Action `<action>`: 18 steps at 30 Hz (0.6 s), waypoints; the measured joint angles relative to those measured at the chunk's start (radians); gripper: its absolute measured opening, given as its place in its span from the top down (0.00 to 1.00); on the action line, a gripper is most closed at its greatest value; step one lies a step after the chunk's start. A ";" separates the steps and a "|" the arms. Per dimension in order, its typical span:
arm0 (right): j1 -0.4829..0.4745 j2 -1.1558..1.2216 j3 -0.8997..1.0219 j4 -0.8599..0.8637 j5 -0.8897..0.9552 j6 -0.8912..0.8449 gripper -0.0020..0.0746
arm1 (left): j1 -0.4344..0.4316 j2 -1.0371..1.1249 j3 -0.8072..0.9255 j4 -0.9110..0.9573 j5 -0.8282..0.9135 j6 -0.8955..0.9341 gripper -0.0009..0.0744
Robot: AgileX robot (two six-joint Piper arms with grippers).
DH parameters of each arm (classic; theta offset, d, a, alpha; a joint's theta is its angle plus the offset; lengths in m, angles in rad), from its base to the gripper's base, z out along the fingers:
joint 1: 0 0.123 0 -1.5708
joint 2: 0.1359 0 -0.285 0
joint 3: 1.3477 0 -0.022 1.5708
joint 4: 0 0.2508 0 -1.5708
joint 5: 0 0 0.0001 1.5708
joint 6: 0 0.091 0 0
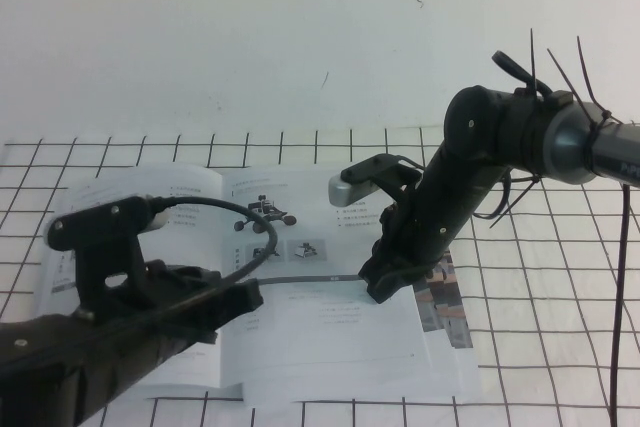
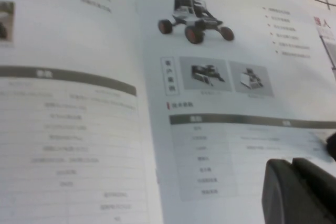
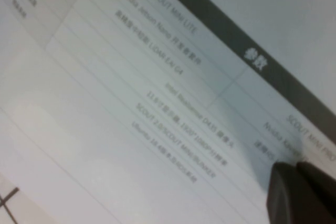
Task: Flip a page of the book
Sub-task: Open the closed book
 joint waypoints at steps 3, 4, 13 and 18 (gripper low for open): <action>0.000 0.000 0.000 0.000 0.000 0.014 0.97 | 0.032 0.012 -0.004 0.000 -0.031 0.046 0.99; 0.000 0.000 0.000 0.002 0.000 0.016 0.97 | 0.053 0.024 -0.004 0.000 -0.028 0.064 0.99; 0.000 0.000 0.000 0.015 0.000 0.015 0.97 | 0.330 0.269 -0.004 0.002 0.203 0.135 0.99; 0.000 0.000 0.000 0.024 0.000 0.015 0.97 | 0.397 0.387 -0.014 0.010 0.288 0.173 0.99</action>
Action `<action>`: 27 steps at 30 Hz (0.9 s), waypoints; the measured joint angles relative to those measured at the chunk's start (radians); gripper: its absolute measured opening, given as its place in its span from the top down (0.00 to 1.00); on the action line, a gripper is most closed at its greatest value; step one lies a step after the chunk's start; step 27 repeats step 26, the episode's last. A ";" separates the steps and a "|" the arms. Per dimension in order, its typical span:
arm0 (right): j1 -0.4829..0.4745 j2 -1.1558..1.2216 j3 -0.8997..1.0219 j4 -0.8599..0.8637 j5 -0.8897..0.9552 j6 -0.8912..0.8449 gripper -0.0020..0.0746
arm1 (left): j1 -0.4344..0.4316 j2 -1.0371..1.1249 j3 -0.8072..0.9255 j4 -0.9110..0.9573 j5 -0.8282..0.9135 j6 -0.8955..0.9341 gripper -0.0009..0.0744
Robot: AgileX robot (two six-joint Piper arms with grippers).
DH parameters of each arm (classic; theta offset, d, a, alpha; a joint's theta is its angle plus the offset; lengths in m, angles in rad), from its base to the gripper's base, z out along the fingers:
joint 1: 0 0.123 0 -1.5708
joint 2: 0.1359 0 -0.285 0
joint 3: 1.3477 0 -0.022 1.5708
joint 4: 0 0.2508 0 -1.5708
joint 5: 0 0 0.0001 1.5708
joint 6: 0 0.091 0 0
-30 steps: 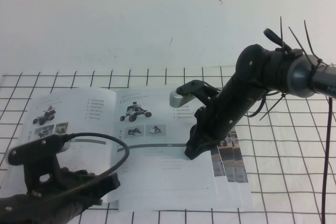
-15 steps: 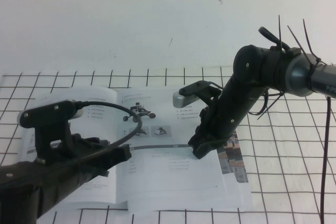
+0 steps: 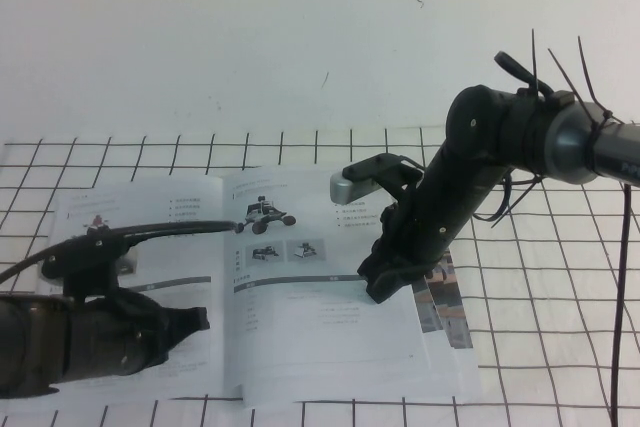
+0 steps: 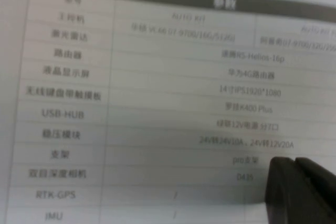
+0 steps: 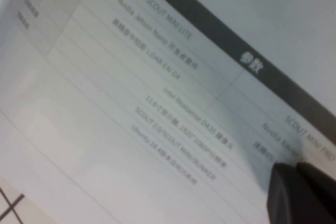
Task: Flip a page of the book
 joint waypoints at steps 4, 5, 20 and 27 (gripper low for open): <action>0.000 0.000 0.000 0.002 0.000 0.000 0.97 | 0.002 0.015 -0.004 0.004 0.009 0.028 0.99; 0.000 -0.004 0.000 0.002 0.000 -0.002 0.97 | 0.002 0.008 -0.004 0.004 0.009 0.039 0.99; -0.002 -0.401 0.011 -0.168 -0.015 -0.030 0.98 | 0.002 -0.389 -0.002 0.162 0.314 -0.013 0.99; -0.002 -0.617 0.011 -0.396 0.057 0.063 0.98 | 0.029 -0.525 -0.040 0.608 0.491 -0.388 0.99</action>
